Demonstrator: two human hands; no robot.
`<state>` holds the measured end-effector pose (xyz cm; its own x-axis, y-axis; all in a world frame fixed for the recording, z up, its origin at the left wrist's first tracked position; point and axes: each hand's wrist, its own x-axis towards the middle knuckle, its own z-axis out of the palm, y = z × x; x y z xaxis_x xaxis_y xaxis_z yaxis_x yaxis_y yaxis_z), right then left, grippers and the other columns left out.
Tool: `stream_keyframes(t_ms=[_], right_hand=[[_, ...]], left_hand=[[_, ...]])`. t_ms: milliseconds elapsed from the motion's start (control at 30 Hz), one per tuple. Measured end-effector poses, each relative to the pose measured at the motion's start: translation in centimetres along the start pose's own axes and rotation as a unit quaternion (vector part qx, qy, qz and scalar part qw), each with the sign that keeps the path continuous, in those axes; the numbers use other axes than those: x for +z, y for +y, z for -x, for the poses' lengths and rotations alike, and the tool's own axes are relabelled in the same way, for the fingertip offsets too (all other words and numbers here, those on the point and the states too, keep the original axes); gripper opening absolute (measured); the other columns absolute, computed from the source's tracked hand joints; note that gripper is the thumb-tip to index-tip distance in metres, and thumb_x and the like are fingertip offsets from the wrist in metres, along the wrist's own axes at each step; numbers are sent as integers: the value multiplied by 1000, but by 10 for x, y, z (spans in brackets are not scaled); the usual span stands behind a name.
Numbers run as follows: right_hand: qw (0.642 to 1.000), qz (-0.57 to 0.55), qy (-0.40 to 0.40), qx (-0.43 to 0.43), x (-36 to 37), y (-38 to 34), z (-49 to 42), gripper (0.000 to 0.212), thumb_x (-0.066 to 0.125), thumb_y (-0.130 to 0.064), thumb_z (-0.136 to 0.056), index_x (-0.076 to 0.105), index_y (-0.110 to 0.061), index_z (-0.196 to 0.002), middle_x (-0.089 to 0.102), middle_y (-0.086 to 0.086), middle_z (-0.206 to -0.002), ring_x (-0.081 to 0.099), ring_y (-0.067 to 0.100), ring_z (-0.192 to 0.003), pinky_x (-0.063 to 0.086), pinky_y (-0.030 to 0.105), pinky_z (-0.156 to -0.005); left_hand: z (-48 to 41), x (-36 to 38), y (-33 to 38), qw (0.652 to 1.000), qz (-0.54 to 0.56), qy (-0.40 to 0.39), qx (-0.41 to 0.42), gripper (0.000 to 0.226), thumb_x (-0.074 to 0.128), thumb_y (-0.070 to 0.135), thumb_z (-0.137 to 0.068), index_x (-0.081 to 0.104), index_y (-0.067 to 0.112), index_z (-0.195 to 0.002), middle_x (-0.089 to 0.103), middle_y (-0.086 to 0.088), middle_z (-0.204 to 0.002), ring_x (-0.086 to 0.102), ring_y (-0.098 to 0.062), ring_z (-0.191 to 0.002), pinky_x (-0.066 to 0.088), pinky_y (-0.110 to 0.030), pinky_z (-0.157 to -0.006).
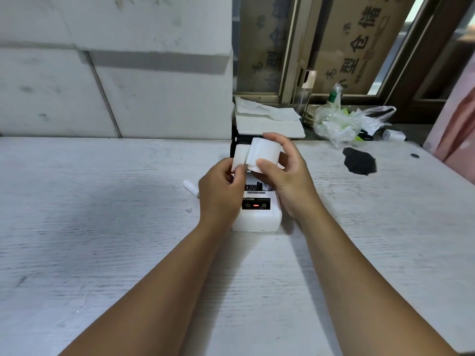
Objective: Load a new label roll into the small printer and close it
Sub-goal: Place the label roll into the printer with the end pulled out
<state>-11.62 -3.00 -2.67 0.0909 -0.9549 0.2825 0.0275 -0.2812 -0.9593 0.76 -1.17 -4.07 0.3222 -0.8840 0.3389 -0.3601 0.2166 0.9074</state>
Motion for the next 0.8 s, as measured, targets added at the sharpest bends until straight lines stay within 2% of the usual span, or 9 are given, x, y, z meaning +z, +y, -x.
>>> stream_keyframes(t_ms=[100, 200, 267, 367, 433, 500, 633, 700, 800], right_hand=[[997, 67, -23, -30, 5, 0, 3, 47, 62, -20, -87, 51, -50, -122, 56, -8, -132, 60, 21, -120, 54, 45, -96], [991, 123, -27, -35, 9, -2, 4, 47, 60, -43, -84, 48, -55, -128, 50, -32, -129, 53, 16, -127, 47, 45, -103], [992, 122, -23, -18, 8, -2, 4, 57, 65, -47, -78, 48, -49, -133, 49, -30, -126, 57, 16, -123, 49, 43, -102], [995, 96, -39, 9, 2, -3, 4, 70, 74, -30, -78, 44, -41, -140, 50, -16, -133, 62, 20, -118, 53, 37, -98], [995, 76, -54, 19, -1, -6, 5, 71, 71, -14, -83, 42, -38, -142, 50, -16, -135, 63, 19, -116, 53, 30, -93], [996, 66, -60, 22, -3, -8, 7, 70, 68, -7, -84, 43, -37, -141, 51, -22, -131, 66, 16, -111, 53, 30, -92], [995, 86, -49, 12, -2, -9, 9, 70, 76, -8, -77, 49, -47, -128, 55, -25, -119, 72, 14, -93, 58, 39, -89], [993, 114, -38, -3, -1, -9, 9, 70, 79, -10, -74, 49, -48, -125, 57, -22, -116, 69, 9, -90, 59, 37, -85], [989, 147, -26, -15, 0, -7, 10, 69, 81, -18, -72, 49, -47, -126, 59, -21, -115, 63, 3, -100, 56, 28, -87]], left_hand=[[0, -1, 1, 1000, 31, 2, -3, 37, 54, 18, -90, 40, 16, -56, 56, -8, -56, 56, -29, -60, 36, -30, -53], [-2, -2, -1, 997, 71, -6, -31, 48, 55, 18, -89, 35, 29, -47, 48, 7, -46, 66, -40, -78, 32, -20, -49], [-3, -2, 1, 995, 87, -14, -49, 46, 56, 19, -87, 40, 31, -45, 49, 6, -48, 63, -38, -68, 40, -31, -56], [-2, -5, 3, 994, 90, -11, -56, 45, 59, 16, -87, 38, 26, -47, 47, 7, -42, 49, -9, -49, 38, -33, -56], [-2, -4, 4, 994, 94, -8, -56, 39, 58, 16, -86, 42, 24, -51, 59, -8, -52, 56, -17, -55, 44, -39, -58], [-2, -4, 3, 992, 109, 1, -64, 37, 57, 19, -84, 43, 26, -50, 60, -22, -64, 56, -28, -63, 44, -39, -60], [-6, -5, -1, 988, 115, 24, -97, 32, 57, 20, -84, 39, 18, -58, 50, -12, -64, 46, -21, -61, 38, -34, -61], [-7, -6, -2, 986, 119, 35, -107, 27, 56, 18, -84, 42, 13, -62, 50, -13, -66, 43, -20, -61, 38, -33, -61], [-9, -8, -2, 985, 121, 43, -118, 27, 55, 15, -85, 42, 12, -62, 55, -5, -62, 42, -15, -56, 38, -30, -60]])
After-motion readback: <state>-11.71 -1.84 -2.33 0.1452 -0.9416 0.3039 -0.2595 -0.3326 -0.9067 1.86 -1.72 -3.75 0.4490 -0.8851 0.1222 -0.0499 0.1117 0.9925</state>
